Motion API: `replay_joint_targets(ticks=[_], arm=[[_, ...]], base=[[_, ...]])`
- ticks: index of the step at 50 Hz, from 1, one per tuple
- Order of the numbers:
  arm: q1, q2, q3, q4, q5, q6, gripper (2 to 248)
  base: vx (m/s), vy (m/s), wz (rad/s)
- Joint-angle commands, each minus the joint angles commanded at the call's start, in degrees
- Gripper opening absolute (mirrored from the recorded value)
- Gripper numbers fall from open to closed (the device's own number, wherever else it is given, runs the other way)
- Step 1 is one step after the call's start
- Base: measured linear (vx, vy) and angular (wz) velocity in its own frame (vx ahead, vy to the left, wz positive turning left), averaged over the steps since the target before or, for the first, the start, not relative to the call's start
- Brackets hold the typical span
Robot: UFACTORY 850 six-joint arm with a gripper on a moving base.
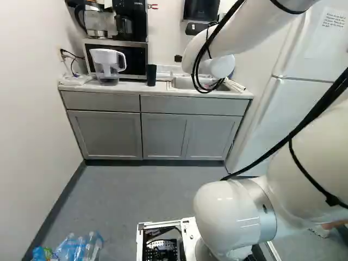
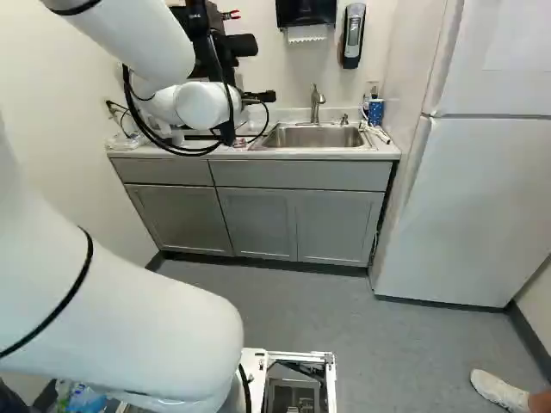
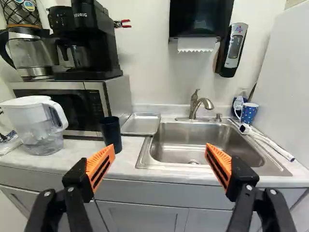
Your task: Rinse the cup and place it in the tray
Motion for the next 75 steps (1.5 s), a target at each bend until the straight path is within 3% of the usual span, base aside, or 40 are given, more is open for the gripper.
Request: replay_joint_targets(ticks=[30, 75], arm=[[0.0, -0.3, -3.9, 0.0, -3.3, 0.0, 247], [0.0, -0.3, -3.9, 0.0, -3.3, 0.0, 247]], base=[[0.0, 0.0, 0.0], [0.0, 0.0, 0.0]])
